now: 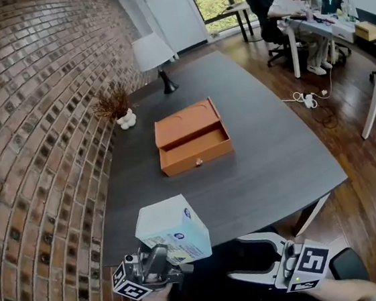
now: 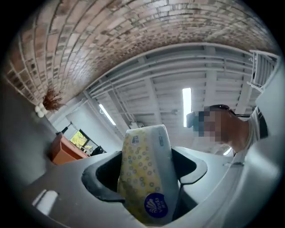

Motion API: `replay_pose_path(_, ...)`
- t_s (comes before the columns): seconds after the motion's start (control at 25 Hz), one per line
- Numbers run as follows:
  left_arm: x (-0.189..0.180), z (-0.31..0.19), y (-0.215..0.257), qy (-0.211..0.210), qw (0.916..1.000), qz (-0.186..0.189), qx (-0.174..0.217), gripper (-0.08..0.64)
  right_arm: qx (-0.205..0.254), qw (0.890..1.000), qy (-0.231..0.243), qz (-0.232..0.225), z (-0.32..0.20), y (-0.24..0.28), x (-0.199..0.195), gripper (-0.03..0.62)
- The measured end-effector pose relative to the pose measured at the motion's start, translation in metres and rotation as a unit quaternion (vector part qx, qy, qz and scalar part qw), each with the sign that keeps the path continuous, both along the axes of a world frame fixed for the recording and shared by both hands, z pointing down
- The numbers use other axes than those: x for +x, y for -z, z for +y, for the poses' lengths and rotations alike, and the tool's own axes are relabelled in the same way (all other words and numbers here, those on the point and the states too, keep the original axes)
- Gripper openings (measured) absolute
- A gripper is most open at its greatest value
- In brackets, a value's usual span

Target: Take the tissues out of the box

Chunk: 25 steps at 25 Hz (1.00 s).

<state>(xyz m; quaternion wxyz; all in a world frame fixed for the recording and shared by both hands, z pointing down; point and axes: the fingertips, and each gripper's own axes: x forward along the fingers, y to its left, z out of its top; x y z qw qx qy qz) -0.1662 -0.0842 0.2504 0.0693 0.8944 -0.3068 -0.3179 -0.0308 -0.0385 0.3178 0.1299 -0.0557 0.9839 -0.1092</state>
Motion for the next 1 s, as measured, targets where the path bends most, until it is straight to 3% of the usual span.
replay_pose_path(0.08,-0.002,0.018,-0.011,0.006,0.9993,0.036,0.002,0.344,-0.001,1.0,-0.002,-0.004,-0.001,-0.001,0.0,0.291)
replay_pose_path(0.2,0.002,0.04,-0.022,0.009,0.9983,0.057,0.009,0.344,-0.009,1.0,0.003,-0.007,0.001,-0.002,0.0,0.291)
replay_pose_path(0.44,0.005,0.06,-0.049,0.014,0.9982,0.058,0.0,0.345,0.012,1.0,0.016,0.014,0.01,-0.007,-0.003,0.291)
replay_pose_path(0.64,-0.019,0.042,-0.047,-0.007,0.9996,0.029,-0.003,0.345,0.038,0.999,0.014,-0.012,0.005,-0.009,-0.038,0.291)
replay_pose_path(0.8,-0.003,0.045,-0.048,-0.008,0.9987,0.051,-0.002,0.345,0.022,0.999,0.026,0.018,0.007,-0.012,-0.029,0.29)
replay_pose_path(1.0,0.0,0.046,-0.047,-0.009,0.999,0.044,0.004,0.345,0.026,0.999,0.029,0.027,0.01,-0.012,-0.029,0.29)
